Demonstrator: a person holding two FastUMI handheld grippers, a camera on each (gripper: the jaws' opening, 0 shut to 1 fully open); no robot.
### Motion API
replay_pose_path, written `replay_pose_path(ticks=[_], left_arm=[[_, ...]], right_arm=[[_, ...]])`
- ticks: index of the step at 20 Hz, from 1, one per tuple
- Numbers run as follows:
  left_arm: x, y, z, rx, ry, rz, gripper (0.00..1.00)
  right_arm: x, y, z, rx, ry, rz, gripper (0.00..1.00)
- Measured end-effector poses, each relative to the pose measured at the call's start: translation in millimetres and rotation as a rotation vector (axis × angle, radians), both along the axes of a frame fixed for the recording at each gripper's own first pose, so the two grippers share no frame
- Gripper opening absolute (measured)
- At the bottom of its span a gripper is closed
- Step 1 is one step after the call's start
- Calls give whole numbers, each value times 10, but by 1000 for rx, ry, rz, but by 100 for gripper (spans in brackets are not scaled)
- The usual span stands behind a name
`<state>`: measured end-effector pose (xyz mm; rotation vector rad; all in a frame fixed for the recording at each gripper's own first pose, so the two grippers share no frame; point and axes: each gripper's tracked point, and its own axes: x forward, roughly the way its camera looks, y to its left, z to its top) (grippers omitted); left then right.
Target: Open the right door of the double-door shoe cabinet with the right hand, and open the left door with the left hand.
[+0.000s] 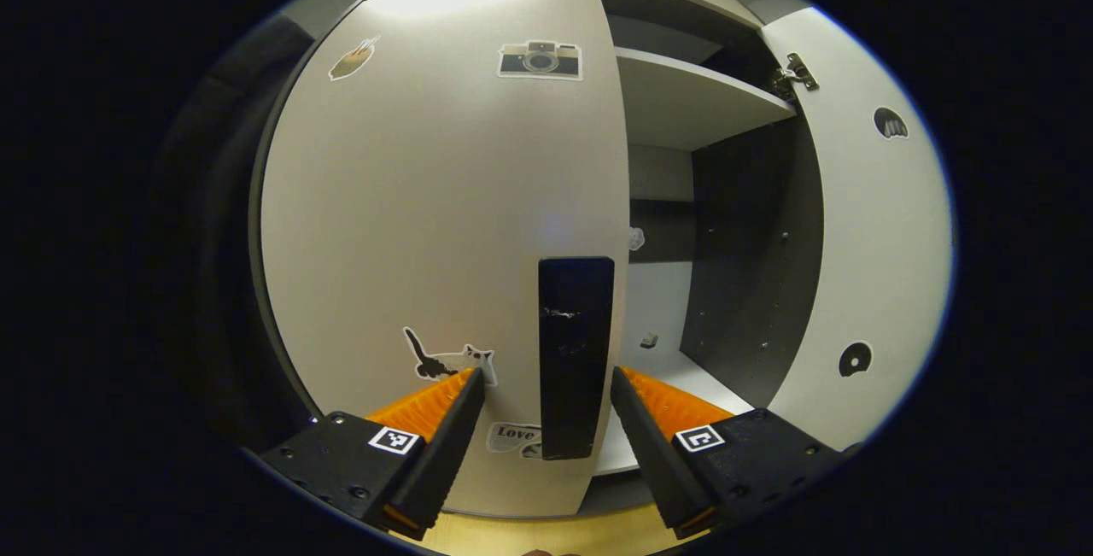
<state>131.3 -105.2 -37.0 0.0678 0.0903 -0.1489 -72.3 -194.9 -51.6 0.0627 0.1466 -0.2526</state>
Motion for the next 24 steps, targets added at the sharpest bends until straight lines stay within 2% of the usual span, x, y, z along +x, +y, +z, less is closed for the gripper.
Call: replay_pose_path(ticks=[3,8,9,10,11,13,14,15,24], left_arm=[[34,35,-22,63,-6,52,91],[33,42,-17,43,-15,60,88],[31,50,-26,38,-13,58,84],[51,47,-24,28,-16,57,77],[30,37,-31,27,-12,52,76],[-10,-123,-66,1,5,-12,67],[-1,-103,-63,5,7,-9,43],[-2,-108,-78,11,10,-11,34],[-141,-86,-89,-16,17,-63,31]], right_arm=[[30,94,-51,-26,19,21,3],[8,218,-172,-82,76,55,4],[8,254,-183,-88,79,65,4],[6,292,-175,-96,81,75,3],[-1,321,-170,-104,82,84,3],[-24,363,-182,-112,94,99,3],[-48,393,-177,-117,97,104,4],[-78,410,-181,-123,99,108,4],[-198,239,-120,-70,86,64,3]])
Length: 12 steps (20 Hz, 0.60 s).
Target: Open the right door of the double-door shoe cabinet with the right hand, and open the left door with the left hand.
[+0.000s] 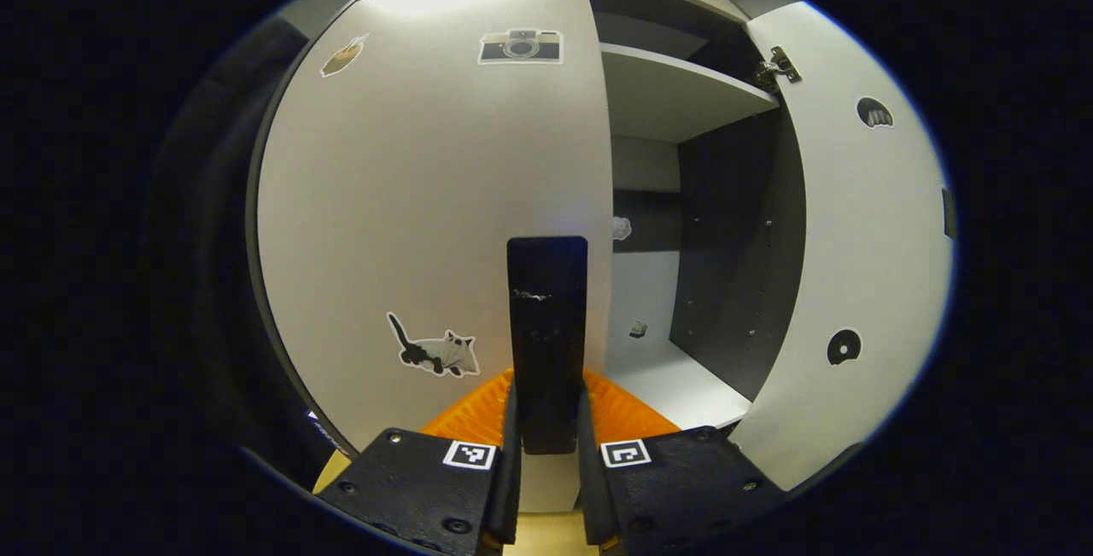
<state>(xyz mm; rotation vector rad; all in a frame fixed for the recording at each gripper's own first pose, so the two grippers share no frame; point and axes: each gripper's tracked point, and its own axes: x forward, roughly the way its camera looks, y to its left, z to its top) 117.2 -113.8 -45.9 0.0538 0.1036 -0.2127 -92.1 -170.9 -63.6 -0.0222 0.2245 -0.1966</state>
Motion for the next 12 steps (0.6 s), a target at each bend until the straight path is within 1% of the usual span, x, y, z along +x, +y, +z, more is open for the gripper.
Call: replay_pose_path(ticks=[3,6,12], left_arm=[[-188,50,10,-12,3,-16,29],[-231,81,0,-16,10,-29,29],[-389,167,-14,-38,19,-44,28]], right_arm=[[-47,-3,37,40,-12,-2,4],[-14,42,59,68,-21,26,4],[122,109,59,78,-6,68,4]])
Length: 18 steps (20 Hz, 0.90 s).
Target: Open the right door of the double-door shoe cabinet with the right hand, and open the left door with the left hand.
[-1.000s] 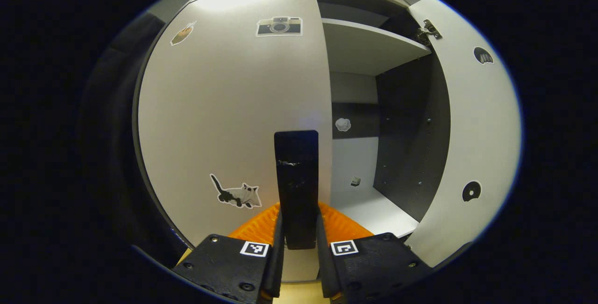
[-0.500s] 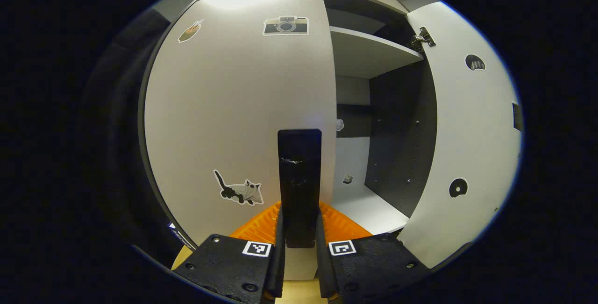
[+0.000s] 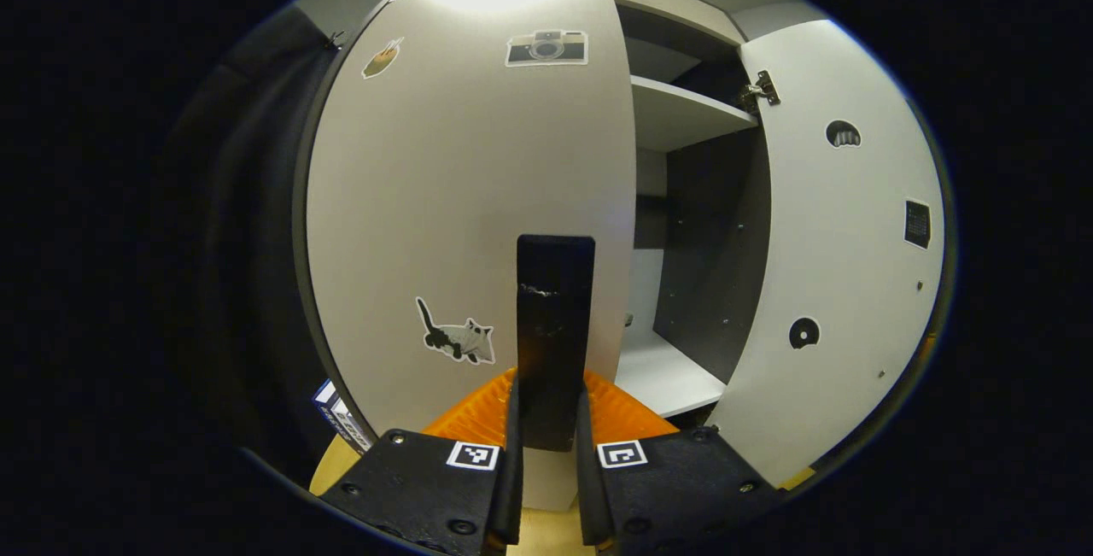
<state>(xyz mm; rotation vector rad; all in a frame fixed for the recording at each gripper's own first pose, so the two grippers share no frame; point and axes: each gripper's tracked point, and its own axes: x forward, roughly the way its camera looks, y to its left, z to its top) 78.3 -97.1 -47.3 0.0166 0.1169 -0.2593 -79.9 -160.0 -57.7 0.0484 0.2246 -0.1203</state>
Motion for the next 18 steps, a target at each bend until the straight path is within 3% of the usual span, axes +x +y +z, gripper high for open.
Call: replay_pose_path(ticks=[6,18], left_arm=[[-140,119,27,-18,4,-52,28],[-481,414,9,-36,19,-119,26]], right_arm=[[177,-9,75,17,-4,30,3],[325,-110,-35,51,-4,9,4]])
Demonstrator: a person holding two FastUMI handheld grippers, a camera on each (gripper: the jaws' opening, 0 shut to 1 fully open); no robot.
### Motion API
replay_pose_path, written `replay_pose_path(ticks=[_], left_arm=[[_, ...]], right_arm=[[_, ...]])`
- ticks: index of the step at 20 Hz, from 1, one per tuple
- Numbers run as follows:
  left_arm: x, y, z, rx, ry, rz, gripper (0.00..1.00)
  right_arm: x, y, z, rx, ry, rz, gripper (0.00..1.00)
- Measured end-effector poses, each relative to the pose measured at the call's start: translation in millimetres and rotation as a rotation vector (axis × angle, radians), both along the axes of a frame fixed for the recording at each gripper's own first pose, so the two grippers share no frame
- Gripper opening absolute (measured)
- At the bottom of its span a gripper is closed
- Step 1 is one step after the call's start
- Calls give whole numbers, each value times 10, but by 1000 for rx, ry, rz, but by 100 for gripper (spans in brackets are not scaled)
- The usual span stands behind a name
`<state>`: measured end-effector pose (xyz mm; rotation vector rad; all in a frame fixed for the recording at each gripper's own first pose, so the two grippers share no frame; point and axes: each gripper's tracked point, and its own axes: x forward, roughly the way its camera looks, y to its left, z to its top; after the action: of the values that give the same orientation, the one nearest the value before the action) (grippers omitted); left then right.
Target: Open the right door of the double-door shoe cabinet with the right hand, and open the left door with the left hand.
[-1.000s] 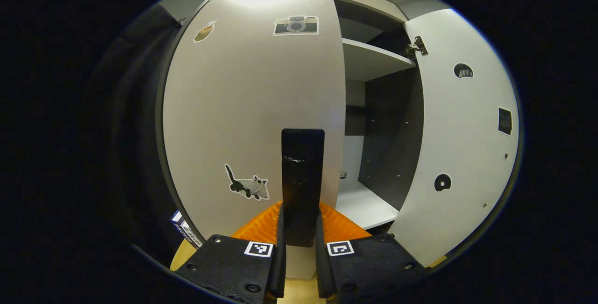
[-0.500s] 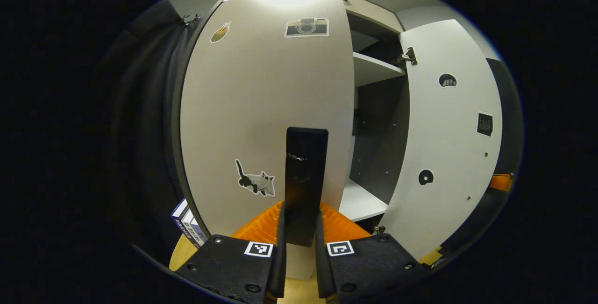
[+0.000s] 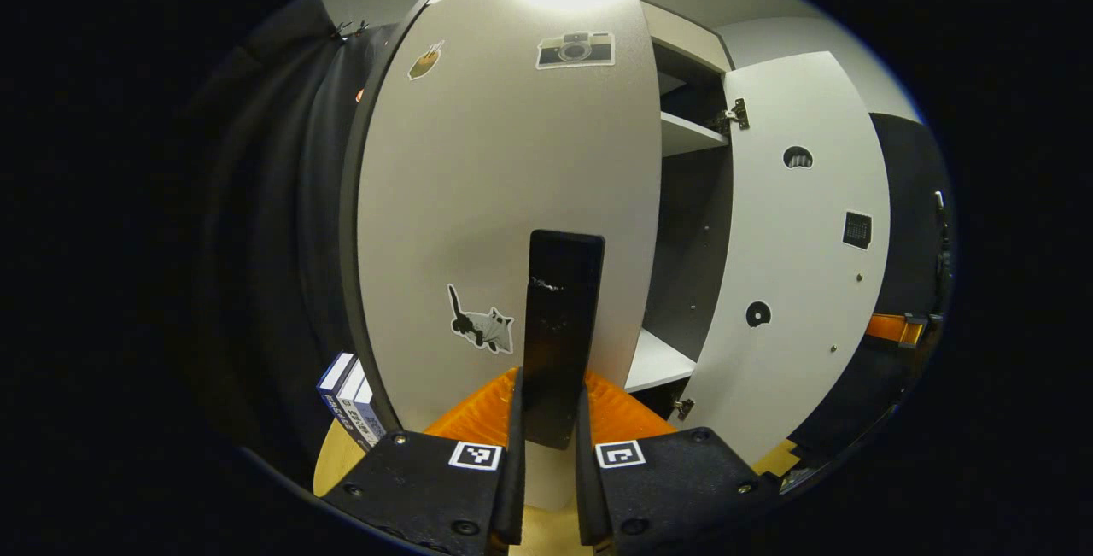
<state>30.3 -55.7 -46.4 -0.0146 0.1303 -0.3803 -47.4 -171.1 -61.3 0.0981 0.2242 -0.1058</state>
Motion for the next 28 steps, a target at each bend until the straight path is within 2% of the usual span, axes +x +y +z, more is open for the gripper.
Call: replay_pose_path(ticks=[11,17,21,25,28], left_arm=[[-236,314,9,-11,-2,2,26],[-403,655,12,-16,9,73,25],[-451,820,24,19,5,130,20],[-477,958,23,40,11,198,15],[-498,1023,27,60,10,219,11]], right_arm=[[89,-16,-113,-15,32,-19,3],[185,62,-219,-21,56,-4,3],[194,83,-291,-30,74,-5,3],[224,83,-297,3,73,-7,4],[247,66,-303,22,67,-12,4]])
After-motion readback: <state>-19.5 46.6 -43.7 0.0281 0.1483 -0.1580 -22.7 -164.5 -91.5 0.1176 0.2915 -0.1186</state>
